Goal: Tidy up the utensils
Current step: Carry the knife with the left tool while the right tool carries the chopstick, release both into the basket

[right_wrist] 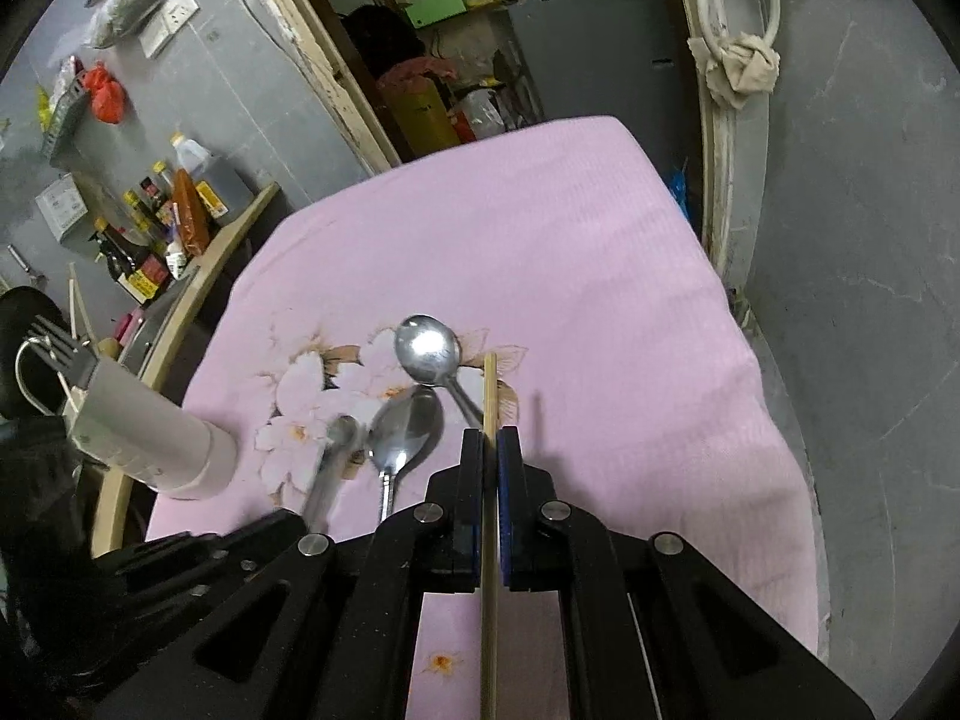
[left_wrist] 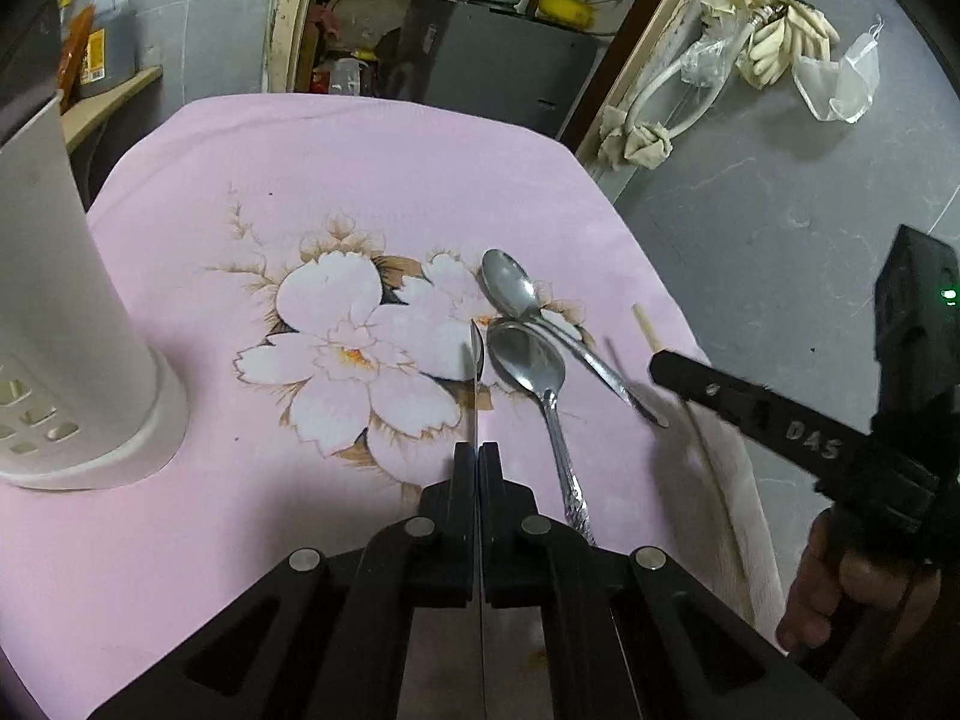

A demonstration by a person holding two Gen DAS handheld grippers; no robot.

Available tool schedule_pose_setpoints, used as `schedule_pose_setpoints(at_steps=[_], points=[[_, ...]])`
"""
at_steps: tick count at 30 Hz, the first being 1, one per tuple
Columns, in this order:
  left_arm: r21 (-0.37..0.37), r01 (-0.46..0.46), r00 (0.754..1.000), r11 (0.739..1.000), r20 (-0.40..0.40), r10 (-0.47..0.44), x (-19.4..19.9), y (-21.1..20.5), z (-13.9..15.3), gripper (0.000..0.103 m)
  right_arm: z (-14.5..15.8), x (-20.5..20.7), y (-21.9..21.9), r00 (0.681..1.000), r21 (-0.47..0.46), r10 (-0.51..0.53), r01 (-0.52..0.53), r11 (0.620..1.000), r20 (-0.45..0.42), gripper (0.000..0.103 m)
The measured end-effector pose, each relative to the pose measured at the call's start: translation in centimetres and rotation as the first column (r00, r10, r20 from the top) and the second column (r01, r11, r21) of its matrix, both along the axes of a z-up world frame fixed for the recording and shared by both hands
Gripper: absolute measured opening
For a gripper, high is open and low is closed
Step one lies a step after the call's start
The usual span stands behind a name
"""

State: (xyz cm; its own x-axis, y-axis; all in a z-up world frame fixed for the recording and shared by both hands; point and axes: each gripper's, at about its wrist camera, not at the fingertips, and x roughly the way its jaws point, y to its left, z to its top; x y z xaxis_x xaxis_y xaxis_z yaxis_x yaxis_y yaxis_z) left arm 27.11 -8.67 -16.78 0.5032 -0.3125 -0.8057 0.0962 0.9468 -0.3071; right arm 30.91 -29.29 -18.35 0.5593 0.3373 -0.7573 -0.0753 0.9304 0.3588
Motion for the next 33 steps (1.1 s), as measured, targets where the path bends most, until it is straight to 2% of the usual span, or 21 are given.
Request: schedule_pose_setpoints(at_steps=[5, 7, 13, 15, 18, 23, 26, 30, 33], points=[[0.064, 0.038, 0.997, 0.997, -0.074, -0.034, 1.1, -0.3, -0.7, 0.007, 0.1, -0.9, -0.7, 1.000, 0.012, -0.012, 0.012, 1.000, -0.004, 0.004], [0.058, 0.055, 0.994, 0.997, -0.100, -0.049, 1.5, -0.3, -1.1, 0.010, 0.2, -1.3, -1.0, 1.000, 0.016, -0.020, 0.020, 1.000, -0.002, 0.004], [0.083, 0.083, 0.992, 0.993, -0.098, -0.075, 1.6, -1.1, -0.8, 0.011, 0.6, -2.3, -1.6, 0.999, 0.032, -0.047, 0.047, 0.998, 0.004, 0.004], [0.087, 0.077, 0.994, 0.993, -0.083, -0.070, 1.5, -0.9, -0.5, 0.006, 0.8, -2.5, -1.7, 0.999, 0.037, -0.053, 0.052, 0.998, 0.010, 0.004], [0.051, 0.073, 0.996, 0.996, -0.057, -0.070, 1.1, -0.7, 0.3, 0.002, 1.8, -3.2, -1.6, 0.997, 0.060, -0.060, 0.057, 0.997, 0.043, 0.004], [0.055, 0.059, 0.998, 0.997, 0.030, -0.061, -0.9, -0.4, 2.0, 0.002, 4.1, -4.1, -0.9, 0.986, 0.121, -0.066, 0.048, 0.992, 0.151, 0.004], [-0.018, 0.024, 0.993, 1.000, 0.114, -0.022, -2.4, 1.3, 4.0, 0.002, 6.0, -4.7, 0.0, 0.965, 0.168, -0.072, 0.030, 0.985, 0.251, 0.004], [-0.074, -0.016, 0.969, 0.997, 0.245, 0.034, -3.9, 3.7, 7.4, 0.002, 8.7, -5.4, 1.7, 0.921, 0.213, -0.088, 0.005, 0.977, 0.380, 0.004], [-0.093, -0.045, 0.947, 0.995, 0.312, 0.072, -4.4, 5.1, 9.5, 0.002, 10.5, -5.5, 3.0, 0.886, 0.238, -0.096, -0.016, 0.971, 0.454, 0.004]])
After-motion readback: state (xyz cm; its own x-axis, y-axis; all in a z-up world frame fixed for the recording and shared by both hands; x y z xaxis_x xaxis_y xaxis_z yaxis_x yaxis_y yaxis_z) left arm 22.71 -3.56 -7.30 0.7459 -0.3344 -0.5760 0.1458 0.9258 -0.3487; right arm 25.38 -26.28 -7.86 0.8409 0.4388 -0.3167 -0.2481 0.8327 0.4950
